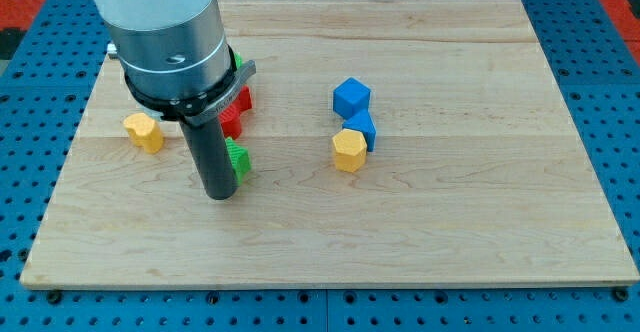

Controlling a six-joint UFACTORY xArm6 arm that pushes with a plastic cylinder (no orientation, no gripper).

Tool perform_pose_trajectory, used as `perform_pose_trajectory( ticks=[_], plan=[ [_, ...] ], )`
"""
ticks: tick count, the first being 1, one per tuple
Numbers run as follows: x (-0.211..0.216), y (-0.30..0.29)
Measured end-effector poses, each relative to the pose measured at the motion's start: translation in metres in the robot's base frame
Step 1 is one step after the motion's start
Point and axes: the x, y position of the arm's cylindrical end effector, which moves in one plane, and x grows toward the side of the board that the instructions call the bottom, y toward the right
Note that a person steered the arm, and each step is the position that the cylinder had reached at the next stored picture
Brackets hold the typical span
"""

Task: Push the yellow hexagon and blue triangle slightly up

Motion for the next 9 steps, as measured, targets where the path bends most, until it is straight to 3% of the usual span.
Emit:
perform_pose_trajectory(
  ticks=[1,3,6,7,9],
  plan=[
    [-0.001,-0.007],
    [0.038,0.029],
    [0.038,0.064],
    [0.034,0.114],
    [-0.011,0.125]
  ],
)
